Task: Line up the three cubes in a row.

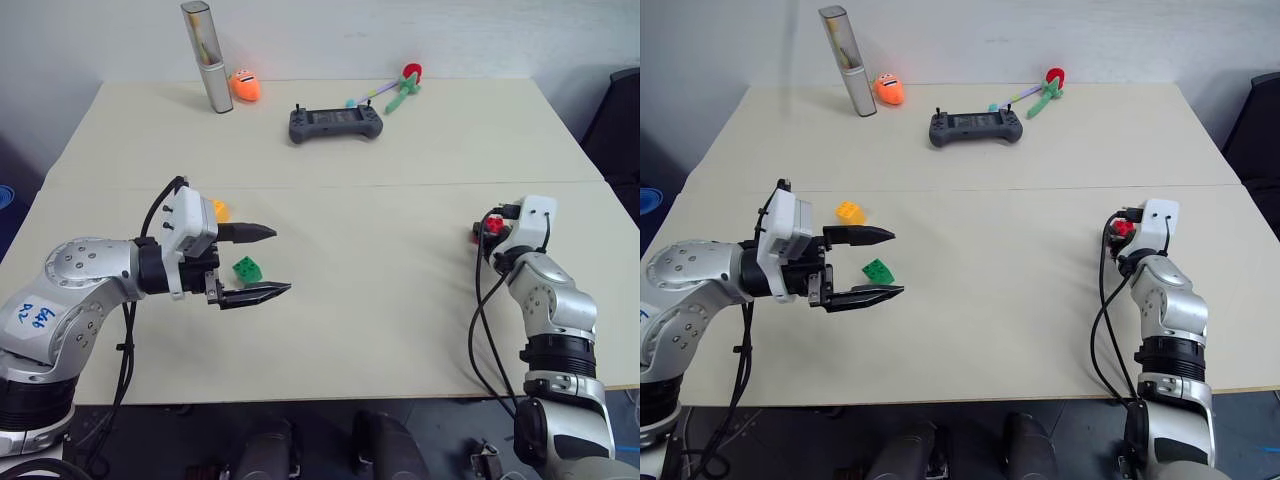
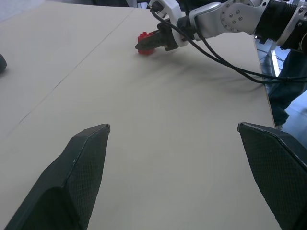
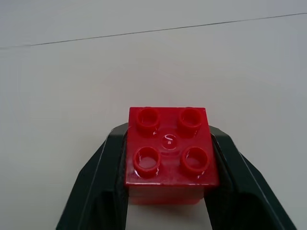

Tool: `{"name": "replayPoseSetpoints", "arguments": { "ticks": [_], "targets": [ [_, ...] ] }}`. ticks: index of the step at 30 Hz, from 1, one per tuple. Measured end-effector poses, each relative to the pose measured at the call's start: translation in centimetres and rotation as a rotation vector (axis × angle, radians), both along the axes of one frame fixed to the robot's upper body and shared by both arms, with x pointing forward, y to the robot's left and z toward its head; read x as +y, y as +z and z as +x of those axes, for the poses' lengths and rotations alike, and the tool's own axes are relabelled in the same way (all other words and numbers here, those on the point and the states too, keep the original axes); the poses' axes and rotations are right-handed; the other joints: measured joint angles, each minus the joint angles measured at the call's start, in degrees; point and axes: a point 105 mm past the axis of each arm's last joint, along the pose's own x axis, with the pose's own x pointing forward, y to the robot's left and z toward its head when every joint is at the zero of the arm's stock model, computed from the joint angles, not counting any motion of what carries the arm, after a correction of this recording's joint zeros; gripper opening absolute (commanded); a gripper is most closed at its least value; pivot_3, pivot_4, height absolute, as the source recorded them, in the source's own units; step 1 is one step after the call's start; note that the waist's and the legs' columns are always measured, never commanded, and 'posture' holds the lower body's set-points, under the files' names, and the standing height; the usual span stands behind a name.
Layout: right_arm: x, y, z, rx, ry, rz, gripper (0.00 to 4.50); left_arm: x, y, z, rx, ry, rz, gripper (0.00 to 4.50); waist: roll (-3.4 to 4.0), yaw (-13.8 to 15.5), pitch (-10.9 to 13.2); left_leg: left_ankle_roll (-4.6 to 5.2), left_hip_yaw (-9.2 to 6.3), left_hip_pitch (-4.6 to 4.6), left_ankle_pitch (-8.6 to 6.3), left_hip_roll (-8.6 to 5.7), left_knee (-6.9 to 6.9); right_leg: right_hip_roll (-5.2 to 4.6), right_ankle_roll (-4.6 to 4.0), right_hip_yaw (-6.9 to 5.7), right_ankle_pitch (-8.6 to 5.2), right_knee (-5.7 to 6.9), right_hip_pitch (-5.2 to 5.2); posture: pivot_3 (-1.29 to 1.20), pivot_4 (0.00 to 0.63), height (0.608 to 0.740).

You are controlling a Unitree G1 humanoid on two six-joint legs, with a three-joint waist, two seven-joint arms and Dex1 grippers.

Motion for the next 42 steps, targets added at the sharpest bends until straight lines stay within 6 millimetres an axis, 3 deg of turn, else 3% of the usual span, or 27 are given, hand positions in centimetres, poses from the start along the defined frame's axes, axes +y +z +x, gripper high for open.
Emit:
{"name": "replayPoseSetpoints", "arguments": {
  "ticks": [5,9,13,15,26,31,39,40,42],
  "targets": [
    [1.8,1.4,-1.3,-0.024,0.278,-0.078,1.53,0.1,-0.2,0.2,0.008,0.002,-0.001,4.5,0.0,0.1,0.0,0.01,-0.03,-0.02,0.0,0.0,0.0,-0.01,0.0,-0.01,0.0,-0.03,0.01,0.0,0.15,0.74],
    [6.5,3.0,-6.4,-0.035,0.876,-0.289,1.53,-0.4,-0.9,-0.4,0.031,-0.054,0.029,4.5,0.05,0.3,0.0,0.02,-0.11,-0.01,-0.02,-0.01,-0.02,0.02,0.05,-0.07,-0.03,-0.1,0.06,0.0,0.15,0.74],
    [8.8,0.9,-10.9,0.059,1.282,-0.408,1.53,-0.5,-2.0,-1.3,0.049,-0.122,0.093,4.5,-0.01,0.2,0.0,0.01,-0.1,0.07,-0.02,0.0,0.0,0.0,0.06,-0.1,-0.02,-0.08,0.14,0.0,0.15,0.74],
    [9.8,-0.1,-11.9,0.07,1.398,-0.425,1.53,-0.6,-2.4,-1.6,0.051,-0.153,0.122,4.5,-0.02,0.2,0.0,0.01,-0.08,0.08,-0.02,0.0,0.03,-0.03,0.05,-0.1,-0.02,-0.04,0.13,0.0,0.15,0.74],
    [13.0,-2.2,-12.0,0.017,1.529,-0.453,1.53,-0.4,-3.5,-2.4,0.047,-0.222,0.205,4.5,-0.02,0.4,0.0,0.01,-0.22,-0.01,-0.02,-0.02,0.16,-0.1,0.05,-0.21,-0.02,-0.05,0.15,0.0,0.15,0.74],
    [13.2,-3.0,-12.3,0.007,1.536,-0.502,1.53,-0.3,-3.5,-2.3,0.052,-0.218,0.204,4.5,-0.02,0.4,0.0,0.01,-0.23,0.0,-0.02,-0.02,0.18,-0.1,0.05,-0.21,-0.02,-0.01,0.16,0.0,0.15,0.74],
    [13.3,-3.9,-12.2,0.004,1.54,-0.532,4.21,0.0,-3.5,-2.0,0.054,-0.213,0.206,4.5,-0.02,0.3,0.0,0.01,-0.24,0.0,-0.02,-0.02,0.22,-0.1,0.05,-0.22,-0.02,0.02,0.17,0.0,0.15,0.74],
    [13.3,-3.9,-12.1,0.002,1.541,-0.533,4.46,0.0,-3.5,-1.9,0.053,-0.211,0.207,4.5,-0.02,0.3,0.0,0.01,-0.24,0.0,-0.02,-0.02,0.23,-0.1,0.05,-0.22,-0.02,0.02,0.17,0.0,0.15,0.74],
    [13.2,-3.8,-12.1,0.002,1.539,-0.533,4.46,0.2,-3.6,-1.9,0.054,-0.195,0.205,4.5,-0.02,0.3,0.0,0.01,-0.24,0.0,-0.02,-0.02,0.22,-0.1,0.05,-0.22,-0.02,0.02,0.17,0.0,0.15,0.74]
  ]
}}
